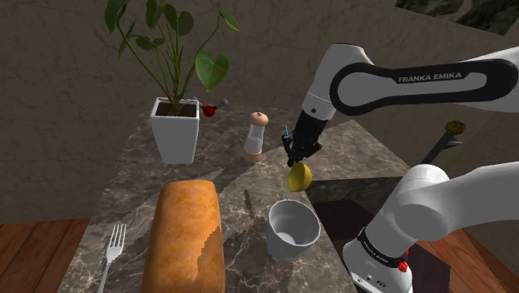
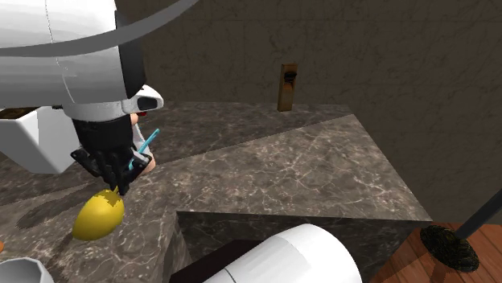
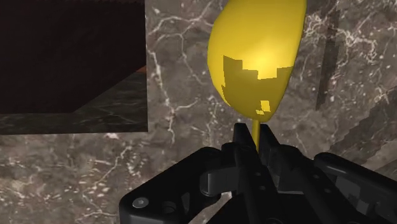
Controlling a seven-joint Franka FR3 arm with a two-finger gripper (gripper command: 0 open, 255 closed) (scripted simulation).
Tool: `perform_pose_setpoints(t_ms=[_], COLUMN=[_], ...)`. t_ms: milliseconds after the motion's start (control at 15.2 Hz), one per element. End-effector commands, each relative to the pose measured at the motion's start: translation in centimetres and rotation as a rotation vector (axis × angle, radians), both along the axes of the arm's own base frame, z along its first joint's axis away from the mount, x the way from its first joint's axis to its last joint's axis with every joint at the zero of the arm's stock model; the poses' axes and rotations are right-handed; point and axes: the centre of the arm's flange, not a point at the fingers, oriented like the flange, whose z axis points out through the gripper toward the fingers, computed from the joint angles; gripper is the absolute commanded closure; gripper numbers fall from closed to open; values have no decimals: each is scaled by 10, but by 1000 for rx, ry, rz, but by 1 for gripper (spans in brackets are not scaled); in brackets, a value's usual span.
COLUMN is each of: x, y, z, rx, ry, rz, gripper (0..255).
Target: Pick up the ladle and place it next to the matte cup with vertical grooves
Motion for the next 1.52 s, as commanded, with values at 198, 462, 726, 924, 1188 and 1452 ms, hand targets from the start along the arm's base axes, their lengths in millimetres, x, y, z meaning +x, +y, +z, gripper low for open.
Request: perform_pose_setpoints(t_ms=[198,462,726,924,1188,1452], x=[0,0,0,0,0,0], y=[0,0,0,0,0,0], z=[-27,-48,-69,-85,-91,-91], rx=[0,0,0,0,0,0], ry=[0,0,0,0,0,0], rz=[0,0,0,0,0,0], gripper=[255,255,255,255,255,255])
